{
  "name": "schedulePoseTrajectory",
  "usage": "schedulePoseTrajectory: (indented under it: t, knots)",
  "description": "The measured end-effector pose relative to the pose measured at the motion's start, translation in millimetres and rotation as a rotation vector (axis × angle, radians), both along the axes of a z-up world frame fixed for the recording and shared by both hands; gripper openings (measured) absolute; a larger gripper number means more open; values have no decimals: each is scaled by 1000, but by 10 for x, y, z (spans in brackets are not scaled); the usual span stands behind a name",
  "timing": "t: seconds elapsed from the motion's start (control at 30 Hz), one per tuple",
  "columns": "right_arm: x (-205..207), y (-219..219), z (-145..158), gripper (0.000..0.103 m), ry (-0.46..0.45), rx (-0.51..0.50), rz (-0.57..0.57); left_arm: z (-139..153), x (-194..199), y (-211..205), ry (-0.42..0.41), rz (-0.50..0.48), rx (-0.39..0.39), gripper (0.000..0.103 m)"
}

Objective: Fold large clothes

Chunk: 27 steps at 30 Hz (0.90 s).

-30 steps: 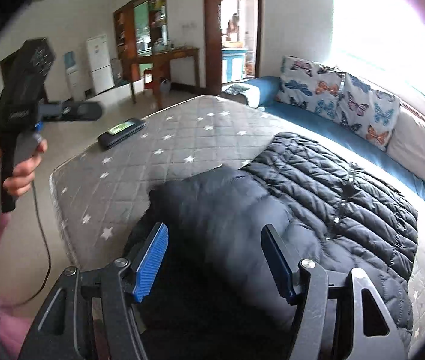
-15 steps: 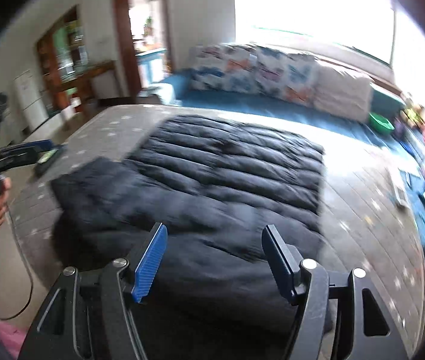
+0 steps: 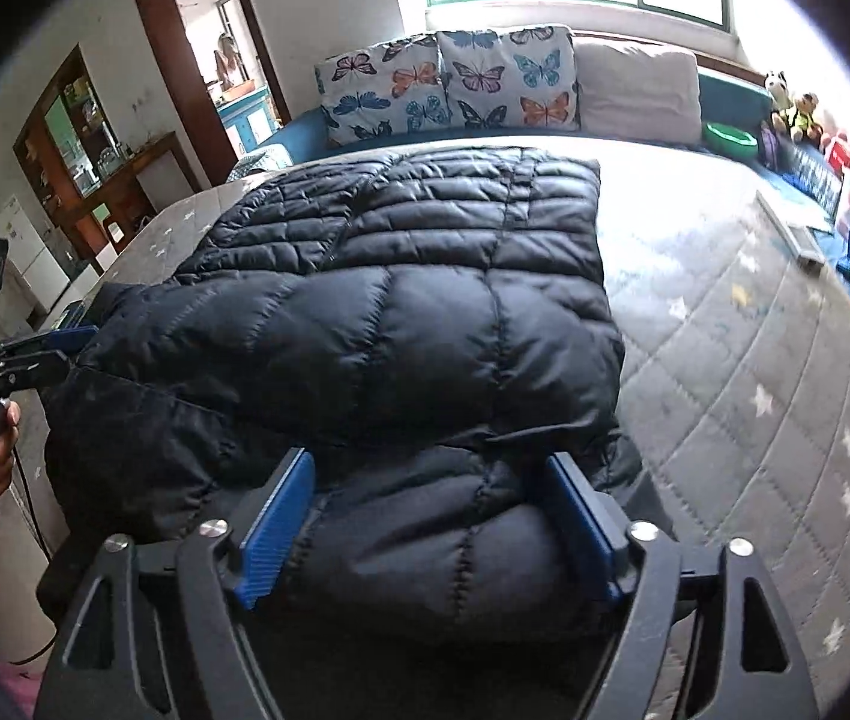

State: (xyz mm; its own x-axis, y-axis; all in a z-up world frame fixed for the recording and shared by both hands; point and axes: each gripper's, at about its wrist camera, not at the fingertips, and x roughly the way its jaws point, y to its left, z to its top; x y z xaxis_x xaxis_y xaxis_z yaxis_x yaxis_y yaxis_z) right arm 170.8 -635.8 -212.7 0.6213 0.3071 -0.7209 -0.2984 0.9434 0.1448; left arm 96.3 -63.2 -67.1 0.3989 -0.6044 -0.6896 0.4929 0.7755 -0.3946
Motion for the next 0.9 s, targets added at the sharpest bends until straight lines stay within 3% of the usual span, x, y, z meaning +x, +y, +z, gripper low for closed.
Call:
schedulePoseTrajectory:
  t: [0.13, 0.37, 0.53, 0.7, 0.8, 0.9]
  knots:
    - [-43, -19, -167, 94, -22, 0, 8, -225, 36, -55, 31, 3, 28, 103]
    - [-59, -22, -238, 95, -33, -15, 7, -398, 17, -184, -5, 5, 93, 103]
    - [-34, -4, 31, 95, -5, -45, -7, -345, 36, -91, 16, -33, 67, 103]
    - [-57, 189, 543, 95, -139, -70, 29, -315, 60, -94, 28, -34, 71, 103]
    - [90, 350, 555, 95, -134, -80, 60, -315, 26, -106, 7, -34, 80, 103]
    - [300, 493, 346, 95, -74, -111, 68, -304, 3, -99, 3, -31, 83, 103]
